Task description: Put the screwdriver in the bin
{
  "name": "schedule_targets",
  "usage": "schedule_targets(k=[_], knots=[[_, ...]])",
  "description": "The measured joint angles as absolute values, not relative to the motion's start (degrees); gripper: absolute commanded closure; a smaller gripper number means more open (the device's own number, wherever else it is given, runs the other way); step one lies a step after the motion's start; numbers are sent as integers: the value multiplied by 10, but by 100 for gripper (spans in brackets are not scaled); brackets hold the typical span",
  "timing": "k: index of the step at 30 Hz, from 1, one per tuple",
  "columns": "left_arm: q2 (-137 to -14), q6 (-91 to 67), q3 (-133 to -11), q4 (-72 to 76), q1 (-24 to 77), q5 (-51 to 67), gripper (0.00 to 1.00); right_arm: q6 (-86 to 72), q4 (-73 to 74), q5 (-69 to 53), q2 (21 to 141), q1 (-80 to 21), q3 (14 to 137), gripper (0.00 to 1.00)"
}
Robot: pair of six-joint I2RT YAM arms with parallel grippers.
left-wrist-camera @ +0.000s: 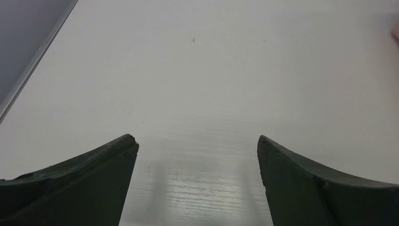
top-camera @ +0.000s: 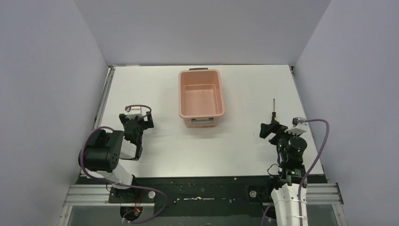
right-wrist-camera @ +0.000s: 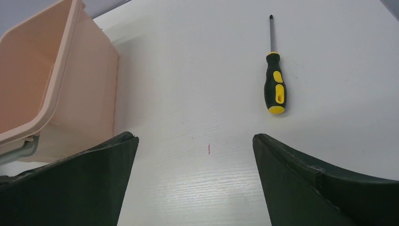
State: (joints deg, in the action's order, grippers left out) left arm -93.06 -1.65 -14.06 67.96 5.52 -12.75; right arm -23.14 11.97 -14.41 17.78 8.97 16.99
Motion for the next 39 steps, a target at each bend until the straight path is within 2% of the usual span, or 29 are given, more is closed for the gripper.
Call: schedule_targets(k=[5,8,17,20,24,29,31,33,37,38,39], knots=[[-931,-17,-141,680,55,-128,3,-229,125,-144,214,90,195,0],[-931,-17,-141,680,55,-128,3,-219,150,-132,290,90,283,0],[-931,-17,-141,680,55,-128,3,-137,326,-37,718,90,788,0],[-931,-17,-141,680,55,-128,2,-116,386,-12,848,90,890,0],[-931,-17,-141,680,55,-128,3,-96,447,5,982,93,906,1],[-931,-17,-141,680,55,-128,3,-88,468,6,1094,94,861,8],[-931,-17,-141,680,55,-128,3,-88,463,6,1114,94,829,18],[-931,-17,-141,680,55,-128,3,-86,459,6,1128,94,801,36],[-931,-17,-141,680,55,-128,3,-82,441,-4,1133,94,797,90],[-931,-17,-141,680,55,-128,3,-81,437,-1,1134,94,797,100],[-931,-17,-141,680,55,-128,3,-78,440,4,1135,93,801,100]])
